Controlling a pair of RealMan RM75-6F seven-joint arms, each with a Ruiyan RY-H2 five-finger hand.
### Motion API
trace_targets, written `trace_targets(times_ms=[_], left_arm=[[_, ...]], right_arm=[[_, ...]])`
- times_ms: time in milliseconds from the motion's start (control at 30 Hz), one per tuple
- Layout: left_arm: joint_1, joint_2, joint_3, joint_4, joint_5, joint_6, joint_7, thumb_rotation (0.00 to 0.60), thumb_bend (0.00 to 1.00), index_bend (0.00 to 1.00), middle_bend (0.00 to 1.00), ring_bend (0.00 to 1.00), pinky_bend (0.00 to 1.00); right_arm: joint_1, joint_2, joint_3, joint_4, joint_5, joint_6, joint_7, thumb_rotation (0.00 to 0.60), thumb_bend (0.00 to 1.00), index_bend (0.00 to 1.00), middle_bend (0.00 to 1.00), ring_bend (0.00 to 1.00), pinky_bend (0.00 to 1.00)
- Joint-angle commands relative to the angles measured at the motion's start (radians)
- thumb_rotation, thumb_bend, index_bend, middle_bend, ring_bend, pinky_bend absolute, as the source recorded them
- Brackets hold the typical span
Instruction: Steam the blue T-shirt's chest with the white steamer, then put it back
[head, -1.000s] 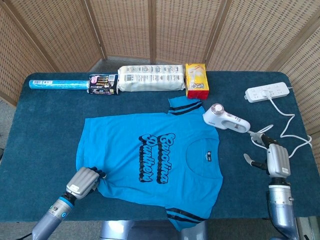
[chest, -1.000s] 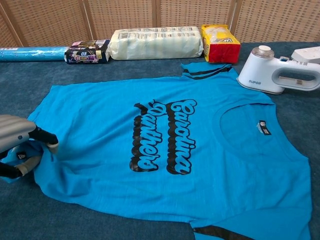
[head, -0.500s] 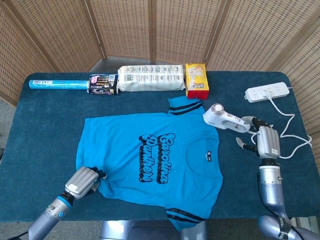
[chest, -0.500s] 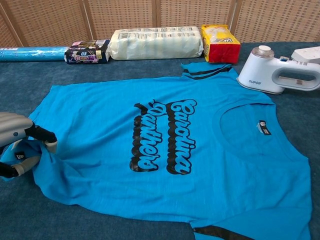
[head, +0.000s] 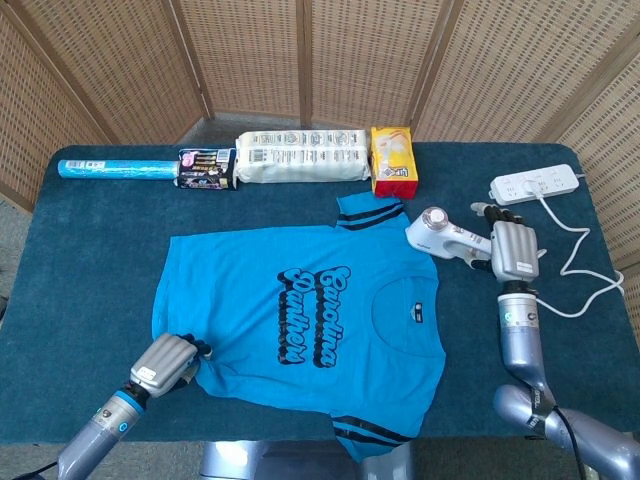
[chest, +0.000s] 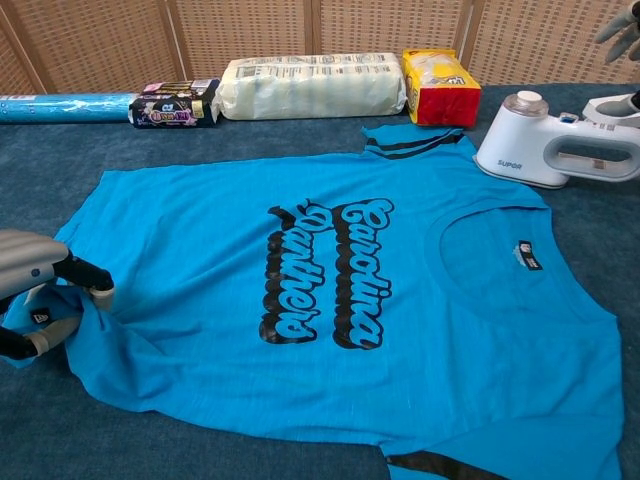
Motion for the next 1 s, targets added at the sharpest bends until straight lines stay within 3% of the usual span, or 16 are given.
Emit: trace_targets(times_ms=[33, 767, 1000], left_arm=[[-0.001, -0.001, 0.0, -0.002, -0.006, 0.0, 0.001, 0.6, 0.56, 0.52, 0.53, 0.46, 0.57], [-0.004, -0.008, 0.01, -0.006, -0.027, 0.008, -0.01, 0.6, 0.56, 0.52, 0.53, 0.46, 0.56], [-0.003, -0.008, 0.011, -0.009, -0.029, 0.016, -0.01, 0.6, 0.56, 0.52, 0.53, 0.46, 0.55]], right_arm=[[0.022, -0.024, -0.012, 0.042, 0.025, -0.024, -0.04, 0.6, 0.26, 0.2, 0.29, 0.26, 0.29], [0.107, -0.16, -0.036, 0.277, 0.133, -0.108, -0.134, 0.6, 0.26, 0.17, 0.28, 0.26, 0.29], [0.144, -0.213, -0.024, 0.398, 0.157, -0.134, -0.156, 0.6, 0.28, 0.25, 0.33, 0.31, 0.31]])
